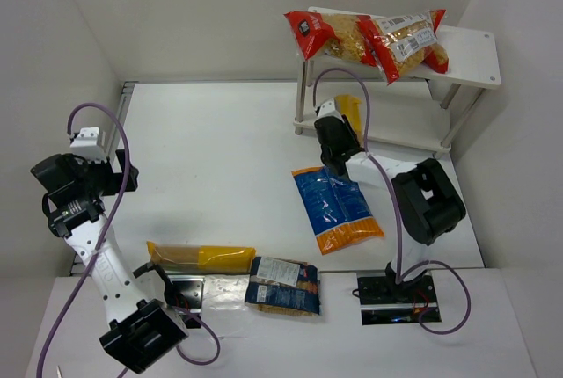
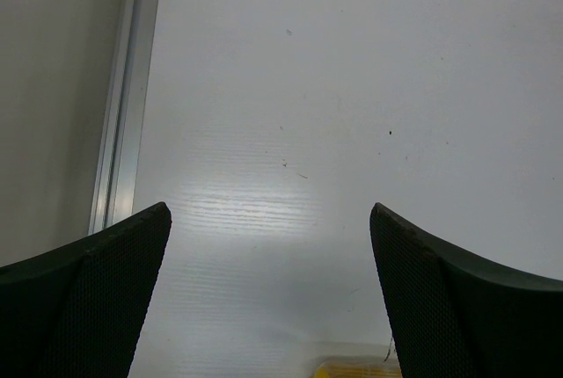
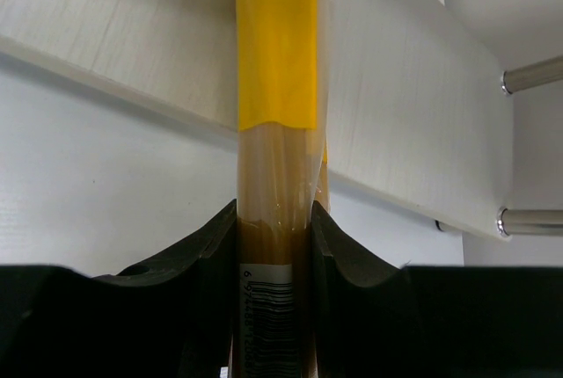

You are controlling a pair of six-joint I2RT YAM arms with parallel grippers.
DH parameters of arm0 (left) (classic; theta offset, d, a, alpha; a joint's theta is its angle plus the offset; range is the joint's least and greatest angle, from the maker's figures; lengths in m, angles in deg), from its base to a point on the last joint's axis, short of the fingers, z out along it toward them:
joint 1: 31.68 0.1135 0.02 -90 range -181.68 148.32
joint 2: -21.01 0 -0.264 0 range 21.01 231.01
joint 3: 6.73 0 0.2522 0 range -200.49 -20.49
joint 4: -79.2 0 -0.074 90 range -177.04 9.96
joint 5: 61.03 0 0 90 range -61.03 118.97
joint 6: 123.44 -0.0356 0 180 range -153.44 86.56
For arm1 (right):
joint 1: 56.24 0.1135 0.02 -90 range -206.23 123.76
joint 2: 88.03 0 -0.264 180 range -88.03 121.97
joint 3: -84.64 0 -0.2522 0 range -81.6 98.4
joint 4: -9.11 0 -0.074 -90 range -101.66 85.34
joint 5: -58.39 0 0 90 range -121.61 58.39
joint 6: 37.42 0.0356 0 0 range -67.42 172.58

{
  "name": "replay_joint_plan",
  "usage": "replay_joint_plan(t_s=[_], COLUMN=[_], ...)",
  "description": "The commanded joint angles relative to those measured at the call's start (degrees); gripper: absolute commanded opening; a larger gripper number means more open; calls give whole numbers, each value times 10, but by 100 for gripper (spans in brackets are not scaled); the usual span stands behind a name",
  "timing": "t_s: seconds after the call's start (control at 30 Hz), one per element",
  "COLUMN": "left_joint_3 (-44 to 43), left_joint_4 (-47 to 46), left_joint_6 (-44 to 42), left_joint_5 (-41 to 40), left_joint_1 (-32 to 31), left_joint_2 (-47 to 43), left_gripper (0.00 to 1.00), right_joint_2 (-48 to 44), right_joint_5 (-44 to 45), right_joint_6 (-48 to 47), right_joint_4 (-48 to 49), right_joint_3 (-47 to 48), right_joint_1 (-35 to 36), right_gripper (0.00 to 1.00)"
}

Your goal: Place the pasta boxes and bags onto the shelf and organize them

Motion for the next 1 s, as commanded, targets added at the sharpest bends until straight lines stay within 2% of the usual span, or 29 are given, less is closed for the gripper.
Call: replay_joint_plan(t_s=[0.0,0.53,0.97], left_joint_3=[3,3,3], left_joint_4=[-16,-6,-1], left_joint_6=[0,-11,-16], left_joint_5=[10,27,32], left_joint_1=[5,21,32], left_joint_2=[-7,-7,-7], left_gripper=[99,99,99], right_joint_2=[-3,90,131], right_joint_5=[62,67,67], right_joint_6=[-12,-84,-77], right_joint_4=[126,208,198], right_joint_3=[57,140,191], right_joint_1=[3,3,3], right_gripper=[0,0,1])
